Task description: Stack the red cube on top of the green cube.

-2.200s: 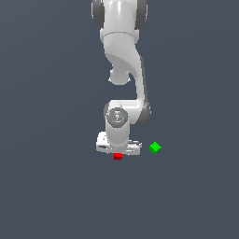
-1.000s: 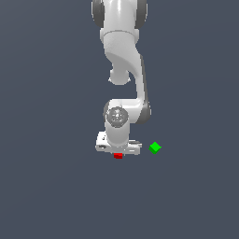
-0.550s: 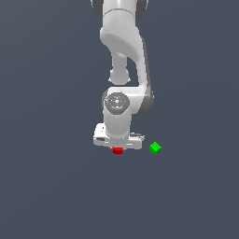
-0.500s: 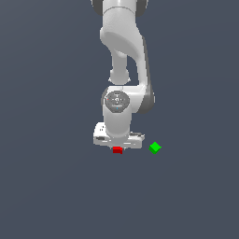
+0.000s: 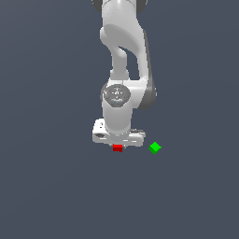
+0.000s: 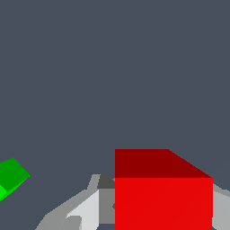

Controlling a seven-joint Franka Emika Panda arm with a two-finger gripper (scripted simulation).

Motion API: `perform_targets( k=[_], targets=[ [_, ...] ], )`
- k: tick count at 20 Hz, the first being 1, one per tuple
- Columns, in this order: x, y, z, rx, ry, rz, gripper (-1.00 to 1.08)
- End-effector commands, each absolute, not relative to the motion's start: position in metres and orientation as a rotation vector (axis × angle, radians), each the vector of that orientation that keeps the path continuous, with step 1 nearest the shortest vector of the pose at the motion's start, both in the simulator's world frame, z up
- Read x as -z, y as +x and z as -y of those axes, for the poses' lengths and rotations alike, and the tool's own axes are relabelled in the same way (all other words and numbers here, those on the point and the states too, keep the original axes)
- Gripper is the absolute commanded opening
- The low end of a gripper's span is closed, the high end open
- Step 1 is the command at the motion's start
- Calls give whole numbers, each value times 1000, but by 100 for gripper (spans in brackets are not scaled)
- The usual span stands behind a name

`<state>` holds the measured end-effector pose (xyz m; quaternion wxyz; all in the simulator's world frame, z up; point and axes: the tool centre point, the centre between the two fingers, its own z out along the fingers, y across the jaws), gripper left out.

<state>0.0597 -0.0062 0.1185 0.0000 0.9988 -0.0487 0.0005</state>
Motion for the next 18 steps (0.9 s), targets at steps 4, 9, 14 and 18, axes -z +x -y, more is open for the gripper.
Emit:
perform_targets(
  k=[4,9,14,18],
  targets=[
    [-114,57,-9,-2,3138,152,-100],
    [-104,49,-44,-2,3138,152,-100],
    [-87,39,-97,-1,3138,152,-100],
    [-75,32,-137,-1,3138,152,-100]
  ],
)
